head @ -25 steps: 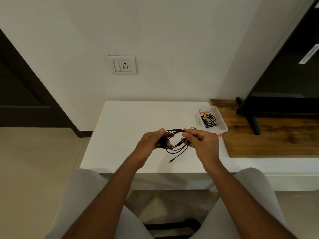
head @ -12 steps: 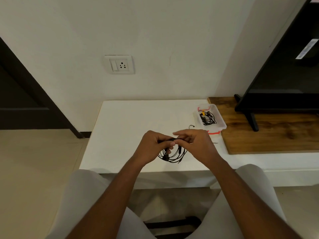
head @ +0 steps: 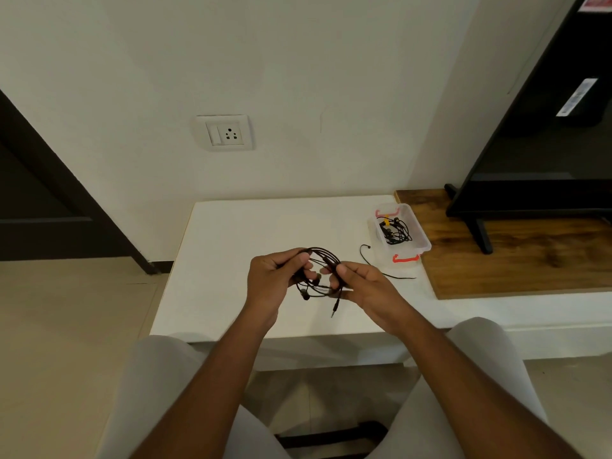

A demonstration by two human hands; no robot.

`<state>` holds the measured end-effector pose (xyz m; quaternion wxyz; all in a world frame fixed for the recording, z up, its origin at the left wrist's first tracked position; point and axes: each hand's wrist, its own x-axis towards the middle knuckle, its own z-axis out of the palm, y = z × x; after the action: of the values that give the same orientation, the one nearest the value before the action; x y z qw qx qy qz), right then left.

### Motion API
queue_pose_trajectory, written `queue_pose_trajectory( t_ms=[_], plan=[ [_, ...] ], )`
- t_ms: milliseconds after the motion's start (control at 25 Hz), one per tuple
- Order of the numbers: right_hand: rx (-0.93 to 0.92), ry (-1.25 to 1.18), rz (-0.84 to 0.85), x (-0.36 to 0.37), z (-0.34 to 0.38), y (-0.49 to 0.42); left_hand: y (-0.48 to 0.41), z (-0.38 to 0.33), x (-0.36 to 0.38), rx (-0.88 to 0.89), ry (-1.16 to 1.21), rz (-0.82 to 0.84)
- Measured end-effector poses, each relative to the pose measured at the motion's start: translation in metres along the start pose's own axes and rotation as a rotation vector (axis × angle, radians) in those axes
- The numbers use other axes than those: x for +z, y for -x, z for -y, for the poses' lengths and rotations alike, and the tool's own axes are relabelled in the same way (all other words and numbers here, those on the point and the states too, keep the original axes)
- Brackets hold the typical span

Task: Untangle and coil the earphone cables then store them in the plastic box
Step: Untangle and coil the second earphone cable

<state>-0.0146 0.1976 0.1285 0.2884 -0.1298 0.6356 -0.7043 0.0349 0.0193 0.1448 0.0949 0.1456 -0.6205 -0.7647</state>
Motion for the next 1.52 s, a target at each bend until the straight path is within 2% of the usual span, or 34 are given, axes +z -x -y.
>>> queue_pose_trajectory(
  t_ms=[80, 160, 240, 360, 480, 600, 680, 760, 960, 1120, 1320, 1440, 1520],
  plan=[
    [-0.034, -0.005, -0.068, -0.001, 0.003, -0.002, 0.000, 0.001, -0.005, -0.059, 0.023, 0.054],
    [-0.075, 0.158, -0.110, -0.004, 0.010, -0.002, 0.000, 0.001, -0.011, -0.137, 0.003, 0.183],
    [-0.102, 0.415, -0.055, -0.006, 0.020, 0.002, 0.000, -0.003, -0.013, -0.219, -0.086, 0.337],
    [-0.120, 0.704, 0.085, -0.006, 0.029, 0.003, 0.003, -0.005, -0.007, -0.251, -0.303, 0.434],
    [-0.163, 0.610, -0.009, -0.004, 0.028, 0.001, 0.003, -0.003, -0.002, -0.242, -0.369, 0.432],
    [-0.129, 0.335, -0.155, -0.004, 0.023, 0.003, 0.001, -0.002, 0.002, -0.205, -0.327, 0.370],
    [-0.065, 0.148, -0.171, -0.003, 0.014, 0.004, -0.001, 0.000, 0.004, -0.151, -0.389, 0.297],
    [-0.025, 0.074, -0.174, -0.001, 0.004, 0.005, 0.000, 0.004, 0.006, -0.108, -0.480, 0.244],
    [-0.037, 0.180, -0.285, 0.006, -0.009, 0.001, 0.000, 0.002, 0.006, -0.051, -0.626, 0.169],
    [-0.014, 0.082, -0.314, 0.004, -0.014, 0.002, -0.002, 0.000, 0.002, -0.058, -0.541, 0.147],
    [-0.066, 0.122, -0.346, 0.005, -0.015, -0.002, -0.001, -0.002, 0.005, -0.142, -0.348, 0.168],
    [-0.061, 0.132, -0.369, 0.007, -0.019, -0.003, -0.003, 0.000, 0.003, -0.165, -0.331, 0.176],
    [-0.035, 0.150, -0.296, 0.004, -0.019, -0.004, -0.003, 0.001, 0.003, -0.153, -0.360, 0.179]
  ],
)
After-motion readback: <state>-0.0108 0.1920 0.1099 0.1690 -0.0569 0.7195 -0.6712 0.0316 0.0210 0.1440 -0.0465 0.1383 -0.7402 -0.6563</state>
